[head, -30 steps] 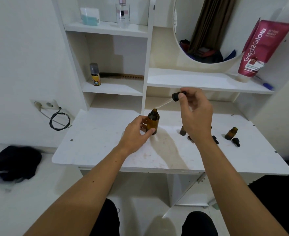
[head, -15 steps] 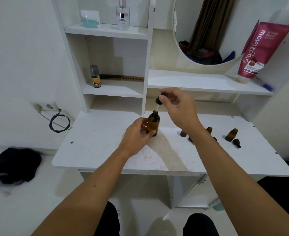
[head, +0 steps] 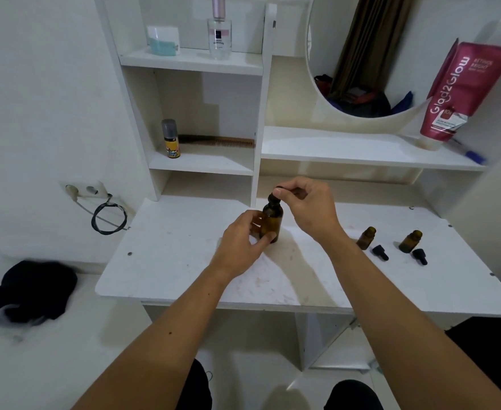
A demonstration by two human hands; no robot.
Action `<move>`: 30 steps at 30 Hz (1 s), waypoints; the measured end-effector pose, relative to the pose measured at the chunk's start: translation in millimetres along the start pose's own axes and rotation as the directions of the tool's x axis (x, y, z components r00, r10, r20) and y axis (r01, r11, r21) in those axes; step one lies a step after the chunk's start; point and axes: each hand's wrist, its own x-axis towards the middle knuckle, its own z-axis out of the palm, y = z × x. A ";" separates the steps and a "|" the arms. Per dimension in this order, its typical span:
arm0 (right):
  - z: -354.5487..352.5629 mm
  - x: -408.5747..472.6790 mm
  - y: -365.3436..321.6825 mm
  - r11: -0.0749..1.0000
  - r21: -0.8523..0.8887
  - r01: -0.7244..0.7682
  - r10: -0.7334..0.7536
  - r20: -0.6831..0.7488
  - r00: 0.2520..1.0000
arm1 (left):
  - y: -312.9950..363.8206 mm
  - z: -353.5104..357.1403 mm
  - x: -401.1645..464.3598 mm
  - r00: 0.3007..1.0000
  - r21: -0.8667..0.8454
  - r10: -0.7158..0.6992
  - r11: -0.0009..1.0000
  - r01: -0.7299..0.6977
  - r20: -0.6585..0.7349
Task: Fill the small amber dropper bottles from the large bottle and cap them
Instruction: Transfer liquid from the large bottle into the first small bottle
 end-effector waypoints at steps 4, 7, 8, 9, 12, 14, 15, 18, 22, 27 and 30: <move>3.1 -0.3 2.7 0.999 -0.035 0.018 -0.018 -0.017 1.000 | -1.0 0.9 0.8 1.000 0.003 -0.007 1.000 0.007 -0.002; 3.5 -4.2 6.4 0.999 -0.032 0.014 -0.015 -0.018 1.000 | -1.2 1.0 1.2 1.000 0.000 -0.008 1.000 0.008 -0.005; 3.3 -5.7 7.1 1.000 -0.024 0.014 -0.014 -0.019 1.000 | -1.0 0.9 1.5 1.000 0.000 -0.005 1.000 0.005 -0.007; 2.8 -6.7 7.2 1.000 -0.015 0.010 -0.010 -0.022 1.000 | -0.9 1.1 1.7 1.000 0.000 -0.006 1.000 0.006 -0.008; 0.5 -8.0 3.6 1.000 0.019 -0.001 0.001 -0.031 1.000 | 0.1 1.2 1.5 1.000 0.007 -0.016 1.000 0.016 -0.008; -1.3 -7.4 -1.9 1.000 0.026 0.015 -0.014 -0.038 0.999 | 1.3 0.6 1.1 1.000 0.010 -0.023 1.000 0.023 -0.007; -2.4 -6.8 -5.1 0.999 0.027 0.029 -0.028 -0.043 0.999 | 1.9 0.1 0.7 1.000 0.011 -0.024 1.000 0.024 -0.008; -7.3 -4.2 -14.5 0.997 0.043 0.067 -0.063 -0.076 0.995 | 2.1 -0.7 -0.5 1.000 0.017 -0.023 1.000 0.023 -0.009; -16.4 -1.4 -25.4 0.987 0.024 0.161 -0.157 -0.123 0.980 | 3.5 -1.6 -1.8 1.000 0.019 -0.026 0.999 0.026 -0.016; -31.4 -1.1 -38.4 0.977 0.075 0.198 -0.179 -0.214 0.960 | 2.7 -2.5 -4.7 0.998 -0.024 -0.045 0.999 0.044 -0.038; -39.3 -7.1 -40.5 0.972 0.094 0.216 -0.185 -0.258 0.948 | 3.7 -5.0 -11.3 0.992 -0.066 -0.072 0.996 0.066 -0.104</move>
